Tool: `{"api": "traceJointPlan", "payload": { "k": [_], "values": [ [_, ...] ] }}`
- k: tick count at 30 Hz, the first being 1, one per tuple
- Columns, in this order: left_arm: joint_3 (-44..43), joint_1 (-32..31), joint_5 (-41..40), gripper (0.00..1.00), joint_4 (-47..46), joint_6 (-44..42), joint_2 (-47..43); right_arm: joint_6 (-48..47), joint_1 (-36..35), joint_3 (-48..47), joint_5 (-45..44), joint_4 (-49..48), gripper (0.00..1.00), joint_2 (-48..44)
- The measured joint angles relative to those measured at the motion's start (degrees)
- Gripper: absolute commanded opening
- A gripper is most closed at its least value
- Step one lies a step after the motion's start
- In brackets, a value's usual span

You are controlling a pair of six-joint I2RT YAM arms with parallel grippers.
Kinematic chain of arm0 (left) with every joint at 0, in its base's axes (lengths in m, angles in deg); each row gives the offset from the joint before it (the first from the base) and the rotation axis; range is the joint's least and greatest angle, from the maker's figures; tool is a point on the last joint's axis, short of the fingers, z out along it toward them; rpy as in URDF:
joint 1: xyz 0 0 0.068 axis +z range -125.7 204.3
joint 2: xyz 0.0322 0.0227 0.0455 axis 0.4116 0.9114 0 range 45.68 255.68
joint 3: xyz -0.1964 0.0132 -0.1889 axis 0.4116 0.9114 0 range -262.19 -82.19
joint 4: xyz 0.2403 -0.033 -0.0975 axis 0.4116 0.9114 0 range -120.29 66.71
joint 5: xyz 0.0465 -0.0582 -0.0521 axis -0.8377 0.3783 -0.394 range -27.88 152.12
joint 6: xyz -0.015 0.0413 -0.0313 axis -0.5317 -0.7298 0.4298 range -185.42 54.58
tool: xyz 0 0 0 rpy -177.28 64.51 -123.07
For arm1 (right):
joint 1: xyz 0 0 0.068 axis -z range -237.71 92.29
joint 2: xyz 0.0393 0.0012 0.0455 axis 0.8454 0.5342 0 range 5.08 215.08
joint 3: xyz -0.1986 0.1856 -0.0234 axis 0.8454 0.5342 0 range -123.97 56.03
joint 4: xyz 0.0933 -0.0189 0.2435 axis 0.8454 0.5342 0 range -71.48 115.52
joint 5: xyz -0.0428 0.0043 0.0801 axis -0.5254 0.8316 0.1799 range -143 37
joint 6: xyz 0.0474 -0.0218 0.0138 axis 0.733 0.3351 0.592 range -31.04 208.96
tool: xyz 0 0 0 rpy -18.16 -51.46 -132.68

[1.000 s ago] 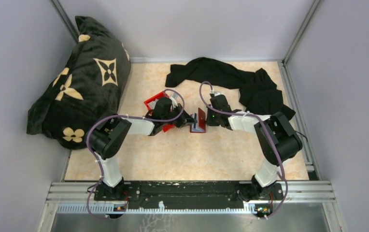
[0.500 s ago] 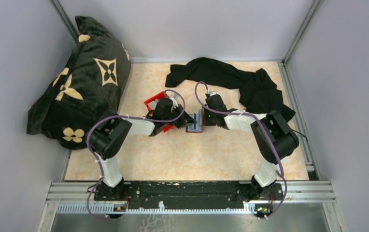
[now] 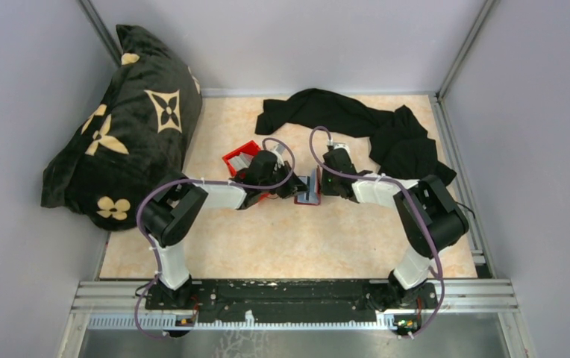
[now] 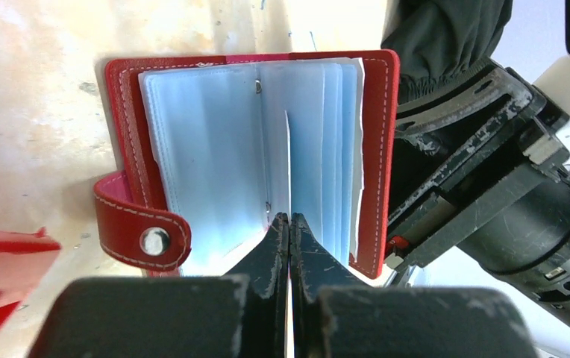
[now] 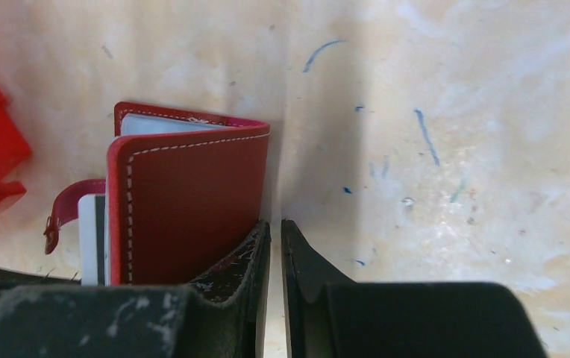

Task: Put the credit cards into the card holder
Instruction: Open the card holder at the center of the board.

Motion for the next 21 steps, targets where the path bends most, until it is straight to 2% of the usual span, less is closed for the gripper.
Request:
{"api": "traceJointPlan", "payload": {
  "k": [21],
  "values": [
    [-5.4, -2.8, -2.1, 0.00, 2.6, -0.2, 0.2, 3.8, 2.4, 4.1, -6.4, 3.6, 0.16, -5.1]
  ]
}}
